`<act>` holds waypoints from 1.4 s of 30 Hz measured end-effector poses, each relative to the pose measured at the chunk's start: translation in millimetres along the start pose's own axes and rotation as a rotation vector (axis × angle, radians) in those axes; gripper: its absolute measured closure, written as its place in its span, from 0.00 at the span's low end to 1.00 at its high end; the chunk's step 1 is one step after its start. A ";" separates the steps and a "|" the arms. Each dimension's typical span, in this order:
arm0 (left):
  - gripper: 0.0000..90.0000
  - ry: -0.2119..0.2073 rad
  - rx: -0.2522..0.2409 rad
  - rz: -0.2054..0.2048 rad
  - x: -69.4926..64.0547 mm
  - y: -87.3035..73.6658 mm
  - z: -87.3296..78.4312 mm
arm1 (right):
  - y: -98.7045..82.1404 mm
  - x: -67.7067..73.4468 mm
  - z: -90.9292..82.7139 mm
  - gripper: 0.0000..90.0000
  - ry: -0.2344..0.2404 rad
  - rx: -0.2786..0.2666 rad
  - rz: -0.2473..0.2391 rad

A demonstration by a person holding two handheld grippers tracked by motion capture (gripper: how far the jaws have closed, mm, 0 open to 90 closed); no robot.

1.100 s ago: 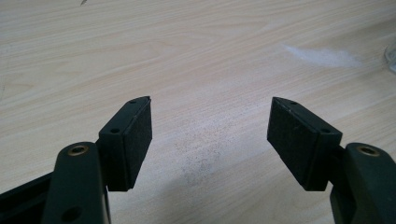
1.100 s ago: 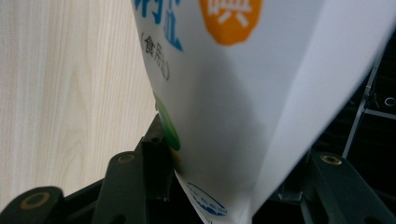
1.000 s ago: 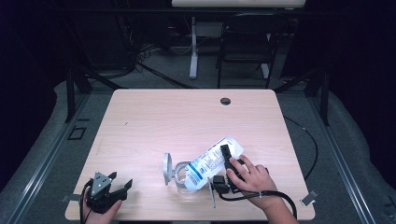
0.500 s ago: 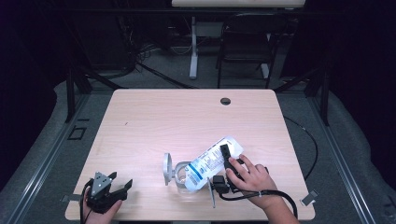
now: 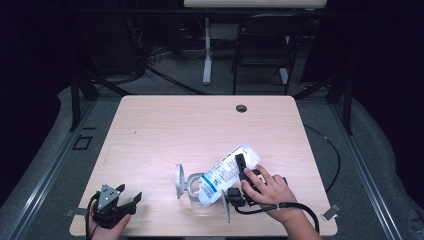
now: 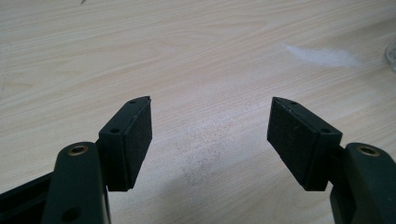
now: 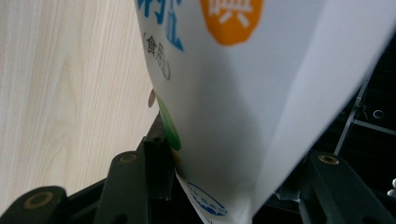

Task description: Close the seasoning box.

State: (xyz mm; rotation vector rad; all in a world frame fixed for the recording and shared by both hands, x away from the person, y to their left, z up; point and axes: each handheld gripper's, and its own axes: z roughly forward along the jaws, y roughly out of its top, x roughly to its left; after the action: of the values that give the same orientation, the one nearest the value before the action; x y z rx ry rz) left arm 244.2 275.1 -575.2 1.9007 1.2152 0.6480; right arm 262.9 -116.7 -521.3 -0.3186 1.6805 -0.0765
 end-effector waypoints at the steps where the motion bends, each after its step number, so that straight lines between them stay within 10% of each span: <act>1: 0.35 0.000 0.000 0.000 0.1 0.0 -0.1 | -0.1 0.0 0.3 0.57 0.002 -0.004 0.002; 42: 0.35 0.000 0.000 0.002 -0.4 0.1 -0.1 | -0.1 -0.9 1.6 0.58 0.005 -0.006 -0.013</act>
State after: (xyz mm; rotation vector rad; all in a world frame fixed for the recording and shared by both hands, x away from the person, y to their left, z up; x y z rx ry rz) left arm 244.1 274.7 -575.1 1.9015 1.2135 0.6489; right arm 264.6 -116.4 -520.6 -0.3344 1.6844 -0.0824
